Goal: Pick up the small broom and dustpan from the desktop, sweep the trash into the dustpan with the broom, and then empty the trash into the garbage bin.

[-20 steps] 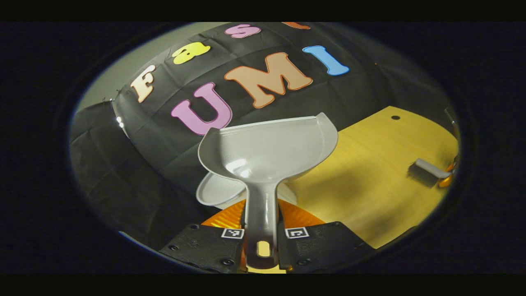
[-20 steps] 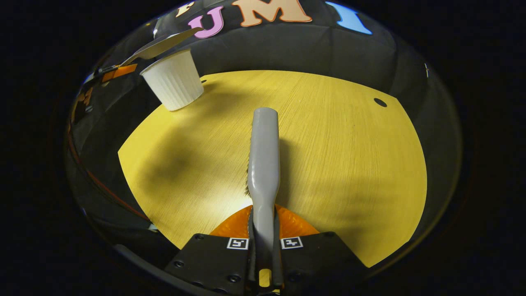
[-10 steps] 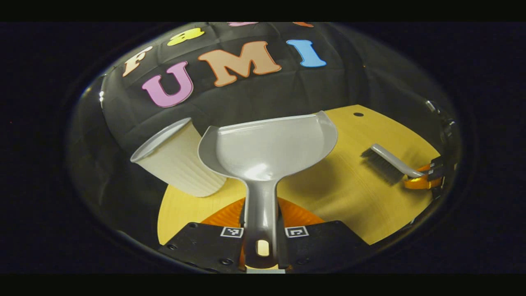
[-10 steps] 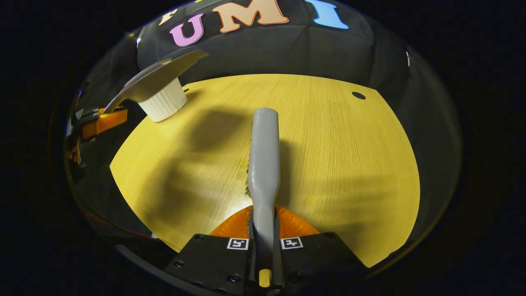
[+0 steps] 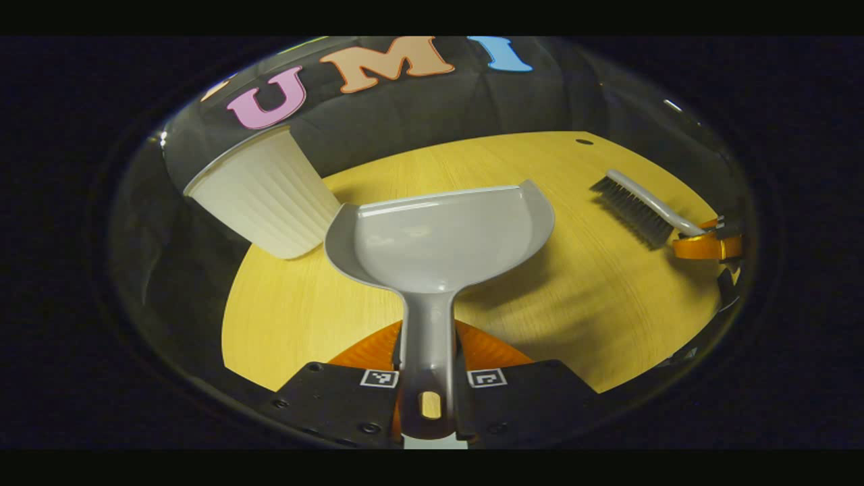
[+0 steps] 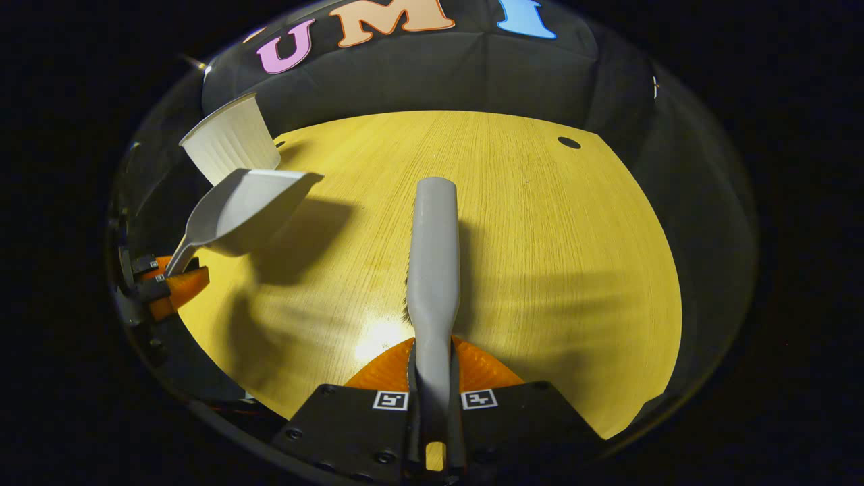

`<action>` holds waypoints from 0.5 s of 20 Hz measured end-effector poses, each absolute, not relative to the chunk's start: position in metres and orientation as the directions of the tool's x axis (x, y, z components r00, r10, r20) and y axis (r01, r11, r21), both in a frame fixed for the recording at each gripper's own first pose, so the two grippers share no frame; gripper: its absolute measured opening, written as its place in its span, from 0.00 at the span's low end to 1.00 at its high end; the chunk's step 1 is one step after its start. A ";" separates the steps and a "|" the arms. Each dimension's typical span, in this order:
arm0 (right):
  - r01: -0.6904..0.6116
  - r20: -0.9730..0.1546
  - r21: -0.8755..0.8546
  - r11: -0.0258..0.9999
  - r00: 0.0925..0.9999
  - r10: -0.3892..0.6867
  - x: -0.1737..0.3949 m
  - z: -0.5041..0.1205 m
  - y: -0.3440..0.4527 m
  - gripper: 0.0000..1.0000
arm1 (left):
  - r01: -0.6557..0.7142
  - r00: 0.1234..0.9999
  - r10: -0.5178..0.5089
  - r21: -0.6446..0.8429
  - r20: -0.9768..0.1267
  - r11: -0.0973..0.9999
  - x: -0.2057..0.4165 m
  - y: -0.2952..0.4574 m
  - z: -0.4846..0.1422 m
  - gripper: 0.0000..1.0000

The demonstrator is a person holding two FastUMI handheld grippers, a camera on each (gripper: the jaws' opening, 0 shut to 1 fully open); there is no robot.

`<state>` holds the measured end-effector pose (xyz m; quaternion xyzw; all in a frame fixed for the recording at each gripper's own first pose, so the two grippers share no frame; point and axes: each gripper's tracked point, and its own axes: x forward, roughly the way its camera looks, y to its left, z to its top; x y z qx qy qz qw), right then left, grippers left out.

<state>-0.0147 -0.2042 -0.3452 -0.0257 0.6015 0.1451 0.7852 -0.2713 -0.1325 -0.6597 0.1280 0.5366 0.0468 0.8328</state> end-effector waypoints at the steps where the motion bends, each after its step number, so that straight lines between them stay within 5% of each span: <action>1: -0.262 -0.955 0.126 0.957 0.229 0.189 -0.015 -0.346 -0.205 0.13 | 0.054 0.401 0.215 0.257 -0.890 0.965 -0.276 -0.132 -0.666 0.23; 10: -0.299 -0.974 0.069 0.952 0.188 0.129 -0.016 -0.344 -0.204 0.13 | 0.044 0.361 0.202 0.232 -0.911 0.972 -0.293 -0.132 -0.681 0.24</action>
